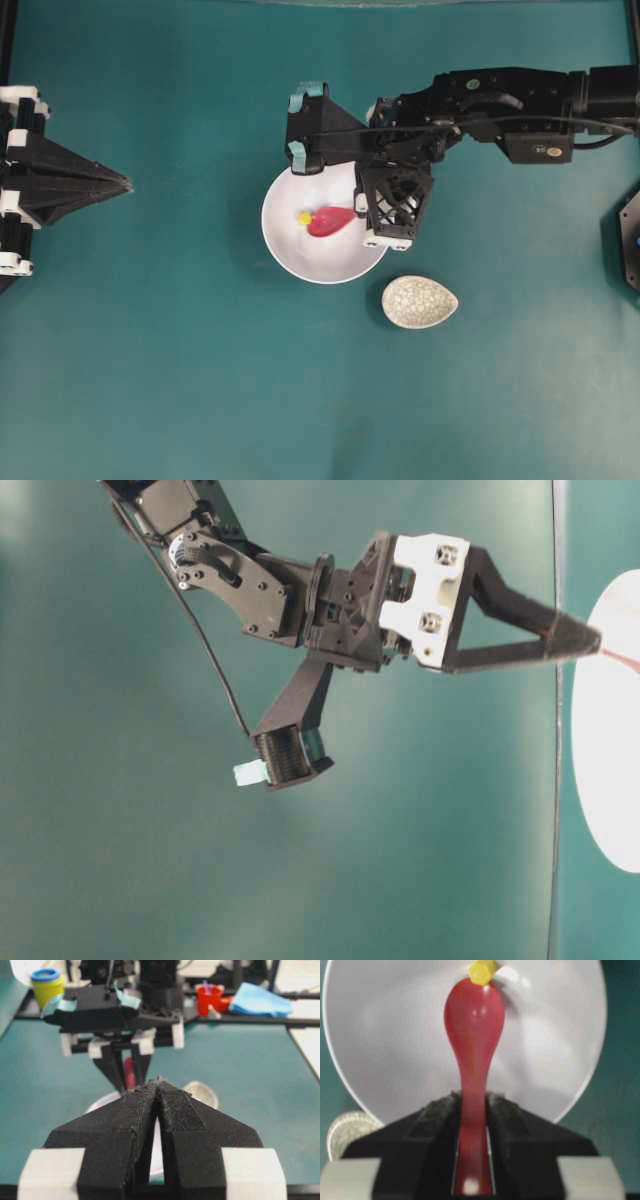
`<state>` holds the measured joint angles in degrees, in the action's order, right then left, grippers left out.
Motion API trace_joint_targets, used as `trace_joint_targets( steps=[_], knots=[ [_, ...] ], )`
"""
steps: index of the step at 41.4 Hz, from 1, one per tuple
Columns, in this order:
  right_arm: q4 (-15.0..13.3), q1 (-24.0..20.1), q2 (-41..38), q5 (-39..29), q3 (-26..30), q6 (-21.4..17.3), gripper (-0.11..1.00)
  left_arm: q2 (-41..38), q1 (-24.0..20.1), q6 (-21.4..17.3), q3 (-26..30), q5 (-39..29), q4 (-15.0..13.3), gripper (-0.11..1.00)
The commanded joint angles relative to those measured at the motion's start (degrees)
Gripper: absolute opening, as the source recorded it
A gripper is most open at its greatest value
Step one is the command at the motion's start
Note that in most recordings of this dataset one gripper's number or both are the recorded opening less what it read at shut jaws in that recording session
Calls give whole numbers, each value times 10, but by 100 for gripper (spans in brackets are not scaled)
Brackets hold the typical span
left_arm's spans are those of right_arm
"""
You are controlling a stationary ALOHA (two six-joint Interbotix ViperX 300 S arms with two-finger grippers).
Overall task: Scoop the yellow hexagonal prism block from the bowl with a spoon using the right arm.
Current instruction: 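Lower the spoon bowl into the white bowl beside the yellow block, then sweep the spoon under the yellow block to scoop it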
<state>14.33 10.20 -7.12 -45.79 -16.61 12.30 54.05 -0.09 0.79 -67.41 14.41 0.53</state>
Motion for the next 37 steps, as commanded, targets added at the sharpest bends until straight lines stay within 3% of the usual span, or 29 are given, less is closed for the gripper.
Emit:
trace_joint_targets(
  steps=[1,14,37],
  knots=[
    [-1,0,9,22,13,-4,25,-2,1,1,11,5,2,1],
    [-1,0,11,70,8,-35,25,0,1,1,12,6,2,1],
    [3,-9,50,158,-63,-40,25,1,1,1,14,6,1,1]
  ],
)
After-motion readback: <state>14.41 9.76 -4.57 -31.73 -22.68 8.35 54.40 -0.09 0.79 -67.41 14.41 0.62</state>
